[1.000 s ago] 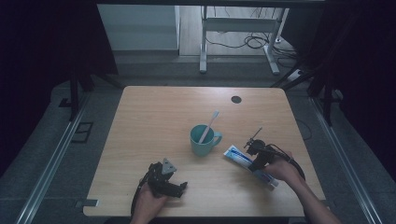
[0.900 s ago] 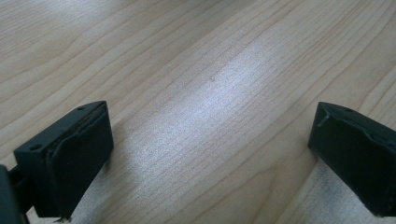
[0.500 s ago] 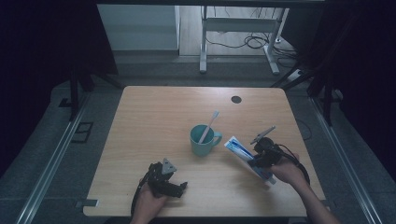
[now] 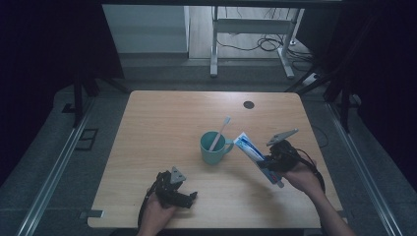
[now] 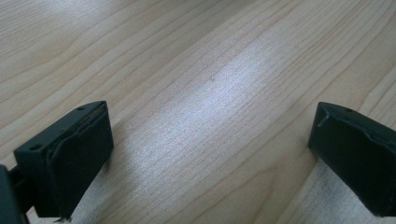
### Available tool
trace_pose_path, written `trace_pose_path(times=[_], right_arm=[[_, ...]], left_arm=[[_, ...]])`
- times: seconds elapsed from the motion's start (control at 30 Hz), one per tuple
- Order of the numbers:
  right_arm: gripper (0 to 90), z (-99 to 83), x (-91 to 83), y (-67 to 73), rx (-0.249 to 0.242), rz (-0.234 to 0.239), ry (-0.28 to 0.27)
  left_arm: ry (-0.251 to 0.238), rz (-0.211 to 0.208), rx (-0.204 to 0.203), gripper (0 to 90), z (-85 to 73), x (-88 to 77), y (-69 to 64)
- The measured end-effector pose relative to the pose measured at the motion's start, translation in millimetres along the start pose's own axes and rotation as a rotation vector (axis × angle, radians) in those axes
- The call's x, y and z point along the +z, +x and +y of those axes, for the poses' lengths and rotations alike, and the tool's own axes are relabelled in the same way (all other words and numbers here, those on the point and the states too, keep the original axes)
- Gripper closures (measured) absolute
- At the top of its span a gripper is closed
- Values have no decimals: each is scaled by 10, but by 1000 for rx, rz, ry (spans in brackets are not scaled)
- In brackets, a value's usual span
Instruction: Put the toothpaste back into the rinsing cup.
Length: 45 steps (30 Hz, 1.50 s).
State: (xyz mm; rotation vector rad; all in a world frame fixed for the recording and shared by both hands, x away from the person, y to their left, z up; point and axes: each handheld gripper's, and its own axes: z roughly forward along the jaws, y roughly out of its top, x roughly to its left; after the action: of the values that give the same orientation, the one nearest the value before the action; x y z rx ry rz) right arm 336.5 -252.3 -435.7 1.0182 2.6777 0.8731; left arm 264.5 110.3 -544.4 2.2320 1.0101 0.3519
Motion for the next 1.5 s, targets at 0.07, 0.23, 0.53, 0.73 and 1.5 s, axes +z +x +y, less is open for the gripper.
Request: trace_pose_path(times=[0.07,0.23,0.53,0.73,1.5], right_arm=[[723,17,-22,18,-3,0,-17],[723,63,-82,58,-5,3,-65],[723,184,-189,125,-21,14,-163],[723,295,-219,165,-29,26,-206],[722,726,-139,305,-52,36,-316]], left_arm=[[0,0,0,1,0,0,0],[0,0,4,0,1,0,2],[3,1,3,0,1,-1,2],[2,0,3,0,1,-1,2],[2,0,5,0,1,-1,4]])
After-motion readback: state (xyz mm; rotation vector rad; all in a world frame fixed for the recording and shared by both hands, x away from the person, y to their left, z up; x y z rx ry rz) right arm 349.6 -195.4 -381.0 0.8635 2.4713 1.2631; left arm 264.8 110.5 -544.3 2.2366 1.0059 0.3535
